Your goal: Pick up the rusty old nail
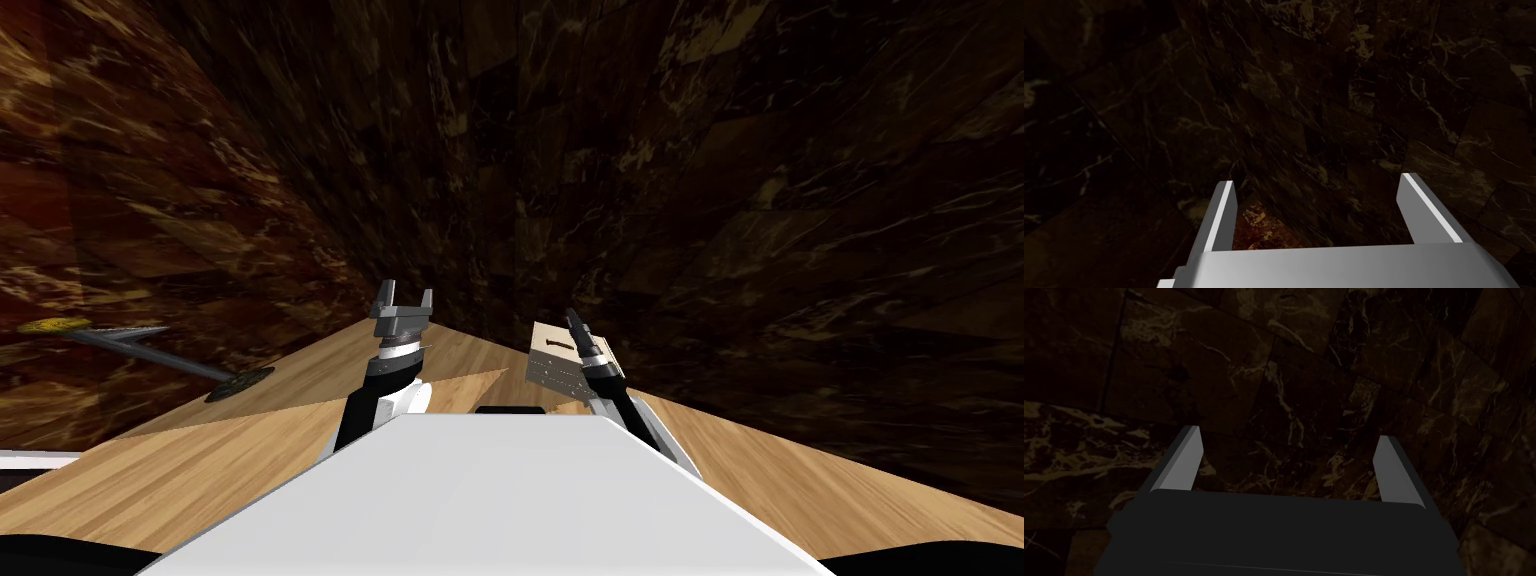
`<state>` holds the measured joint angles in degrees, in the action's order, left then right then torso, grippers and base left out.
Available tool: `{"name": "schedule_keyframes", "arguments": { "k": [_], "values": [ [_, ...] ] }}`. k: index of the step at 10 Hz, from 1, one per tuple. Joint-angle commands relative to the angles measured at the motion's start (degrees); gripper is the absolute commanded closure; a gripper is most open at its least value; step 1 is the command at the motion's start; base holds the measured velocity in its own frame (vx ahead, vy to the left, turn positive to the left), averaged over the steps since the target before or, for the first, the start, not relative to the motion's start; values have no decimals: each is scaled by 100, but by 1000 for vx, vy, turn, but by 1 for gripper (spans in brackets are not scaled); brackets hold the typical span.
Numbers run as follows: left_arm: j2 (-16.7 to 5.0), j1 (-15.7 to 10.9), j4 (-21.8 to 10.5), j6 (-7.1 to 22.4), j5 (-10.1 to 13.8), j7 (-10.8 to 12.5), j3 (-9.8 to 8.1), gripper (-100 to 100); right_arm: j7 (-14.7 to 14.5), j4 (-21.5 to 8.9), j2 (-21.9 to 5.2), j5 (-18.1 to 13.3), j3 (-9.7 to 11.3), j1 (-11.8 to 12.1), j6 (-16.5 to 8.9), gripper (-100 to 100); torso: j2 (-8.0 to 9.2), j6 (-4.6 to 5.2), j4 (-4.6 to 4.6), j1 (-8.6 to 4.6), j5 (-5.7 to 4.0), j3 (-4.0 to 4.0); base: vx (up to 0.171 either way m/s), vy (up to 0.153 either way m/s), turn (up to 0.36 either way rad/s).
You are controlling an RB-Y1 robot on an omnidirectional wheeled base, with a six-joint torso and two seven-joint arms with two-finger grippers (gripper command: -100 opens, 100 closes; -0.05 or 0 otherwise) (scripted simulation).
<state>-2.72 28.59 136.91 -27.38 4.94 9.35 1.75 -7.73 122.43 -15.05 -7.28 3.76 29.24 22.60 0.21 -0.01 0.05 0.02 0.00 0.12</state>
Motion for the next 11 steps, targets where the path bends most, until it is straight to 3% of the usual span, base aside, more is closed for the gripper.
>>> {"name": "schedule_keyframes", "arguments": {
  "k": [1,6,7,10,11],
  "values": [
    [0,0,0,0,0,0,0,0,-118,-203,-126,-39,37,-34,-68,-100,0,0,0,0,0,0,-45,7,30],
    [0,0,0,0,0,0,0,0,-809,-1101,-897,-377,375,-141,-559,-100,-10,1,-2,-1,0,-5,-37,11,82],
    [0,0,0,0,0,0,0,0,-873,-1154,-897,-377,375,-141,-559,-100,-9,1,-2,1,0,-5,-20,9,36],
    [0,1,0,0,0,0,0,0,-1294,-1599,-1280,-578,554,-209,-831,-100,-18,2,-3,-2,0,-10,-12,11,63],
    [0,1,0,0,0,0,0,0,-1294,-1667,-1280,-578,554,-209,-831,-100,-18,1,-4,-1,0,-10,-10,10,48]
  ]
}}
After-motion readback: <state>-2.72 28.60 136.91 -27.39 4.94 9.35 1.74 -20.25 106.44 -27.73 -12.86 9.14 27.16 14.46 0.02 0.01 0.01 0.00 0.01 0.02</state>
